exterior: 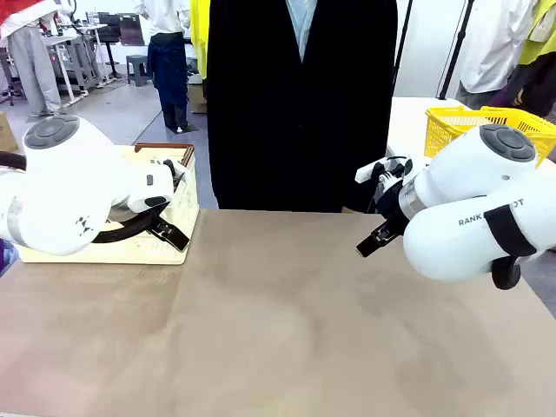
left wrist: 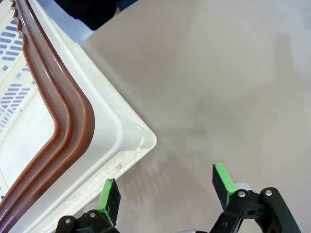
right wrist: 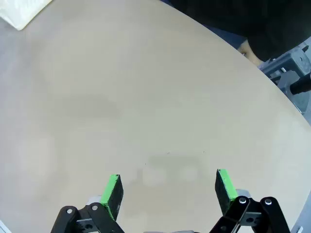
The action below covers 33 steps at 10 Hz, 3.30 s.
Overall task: Place the drinks into the Shopping basket.
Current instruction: Pick up one drink and place it into the Shopping basket.
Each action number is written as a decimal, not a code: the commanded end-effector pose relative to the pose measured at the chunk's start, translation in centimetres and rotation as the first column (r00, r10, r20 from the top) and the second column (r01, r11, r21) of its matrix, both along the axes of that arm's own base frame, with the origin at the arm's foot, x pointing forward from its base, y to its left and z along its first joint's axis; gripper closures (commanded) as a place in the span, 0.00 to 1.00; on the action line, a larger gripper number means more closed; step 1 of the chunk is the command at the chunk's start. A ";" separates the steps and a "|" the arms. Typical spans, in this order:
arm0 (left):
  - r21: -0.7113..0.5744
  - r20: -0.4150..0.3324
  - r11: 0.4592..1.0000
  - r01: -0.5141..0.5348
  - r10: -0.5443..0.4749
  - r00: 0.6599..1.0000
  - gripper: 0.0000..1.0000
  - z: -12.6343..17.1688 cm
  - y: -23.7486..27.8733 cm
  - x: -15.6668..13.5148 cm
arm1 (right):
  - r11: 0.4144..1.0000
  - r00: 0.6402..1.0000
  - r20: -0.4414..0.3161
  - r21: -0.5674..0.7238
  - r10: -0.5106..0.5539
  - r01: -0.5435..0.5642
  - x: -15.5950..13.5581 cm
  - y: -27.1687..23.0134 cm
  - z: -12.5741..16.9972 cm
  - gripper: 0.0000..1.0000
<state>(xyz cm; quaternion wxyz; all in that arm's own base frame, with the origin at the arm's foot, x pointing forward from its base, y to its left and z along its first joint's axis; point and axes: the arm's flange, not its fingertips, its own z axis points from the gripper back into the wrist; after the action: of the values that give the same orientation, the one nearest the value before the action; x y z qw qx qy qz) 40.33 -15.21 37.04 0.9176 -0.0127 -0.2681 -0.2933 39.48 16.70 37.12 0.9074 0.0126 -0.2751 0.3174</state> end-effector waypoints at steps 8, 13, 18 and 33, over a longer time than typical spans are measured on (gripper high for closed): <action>0.000 0.000 1.000 0.000 0.000 1.000 0.00 0.0 0.0 0.0 | 1.000 1.000 0.000 0.000 0.000 0.000 0.0 0.0 0.0 0.00; 0.000 0.000 1.000 0.000 0.000 1.000 0.00 0.0 0.0 0.0 | 1.000 1.000 0.000 0.000 0.000 0.000 0.0 0.0 0.0 0.00; 0.000 0.000 1.000 0.000 0.000 1.000 0.00 0.0 0.0 0.0 | 1.000 1.000 0.000 -0.001 0.000 0.000 0.0 0.0 0.0 0.00; -0.954 -0.280 -0.052 -0.296 0.513 0.811 0.00 8.1 38.9 -17.1 | -0.252 0.846 -0.299 0.946 -0.440 0.204 -18.1 -35.6 4.5 0.00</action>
<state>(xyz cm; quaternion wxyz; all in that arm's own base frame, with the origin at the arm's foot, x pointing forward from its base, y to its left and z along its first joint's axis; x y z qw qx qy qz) 22.37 27.89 45.89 0.6942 -0.5191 -0.4202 0.2686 22.41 -28.39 45.54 0.6161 0.5892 -0.4510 -0.2642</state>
